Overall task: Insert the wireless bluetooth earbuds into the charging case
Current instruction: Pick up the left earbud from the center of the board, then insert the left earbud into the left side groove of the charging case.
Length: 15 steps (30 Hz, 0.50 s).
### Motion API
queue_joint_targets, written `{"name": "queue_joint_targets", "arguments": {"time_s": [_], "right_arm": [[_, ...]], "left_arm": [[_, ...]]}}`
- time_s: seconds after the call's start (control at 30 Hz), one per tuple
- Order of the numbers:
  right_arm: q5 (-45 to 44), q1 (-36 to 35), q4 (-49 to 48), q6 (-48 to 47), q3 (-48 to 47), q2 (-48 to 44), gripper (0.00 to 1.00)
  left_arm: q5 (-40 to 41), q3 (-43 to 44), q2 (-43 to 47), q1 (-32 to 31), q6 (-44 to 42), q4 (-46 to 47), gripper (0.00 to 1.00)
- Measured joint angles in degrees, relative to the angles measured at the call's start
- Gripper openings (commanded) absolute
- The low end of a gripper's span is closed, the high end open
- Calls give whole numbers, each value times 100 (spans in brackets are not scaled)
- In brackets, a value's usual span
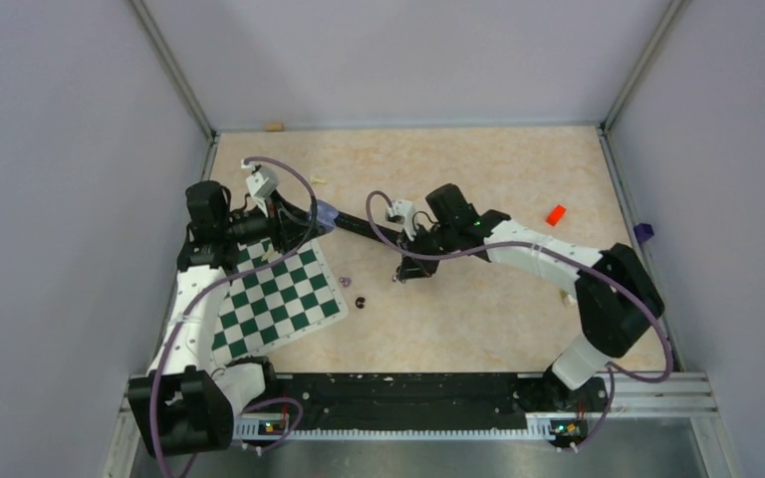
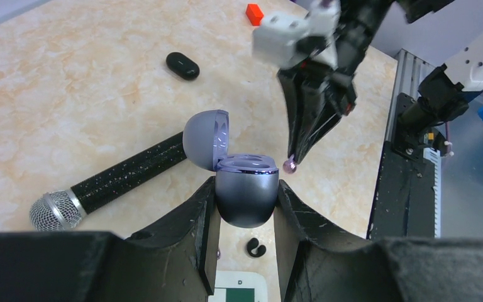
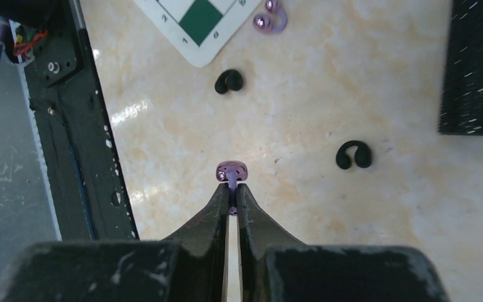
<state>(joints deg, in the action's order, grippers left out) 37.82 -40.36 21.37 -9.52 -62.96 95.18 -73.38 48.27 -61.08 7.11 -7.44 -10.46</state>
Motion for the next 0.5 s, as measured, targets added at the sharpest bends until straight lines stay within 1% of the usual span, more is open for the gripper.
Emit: {"name": "queue_joint_targets", "arguments": {"time_s": [0.1,0.3,0.4,0.5], "right_arm": [[-223,87,-177,-35,37,-595,3],[-782,284,-533,-140,28,-1784,3],[-979,304,-557,-188,-72,-2164,3],[-1165,304,-544,-190,-389,-2339,3]], "left_arm": [[170,-9,-70,-131,142,201,0],[481,15,-350,-719,306,470,0],[625,216,-688,-1029,337,487,0],[704,590,-1064,-1270,334,485,0]]}}
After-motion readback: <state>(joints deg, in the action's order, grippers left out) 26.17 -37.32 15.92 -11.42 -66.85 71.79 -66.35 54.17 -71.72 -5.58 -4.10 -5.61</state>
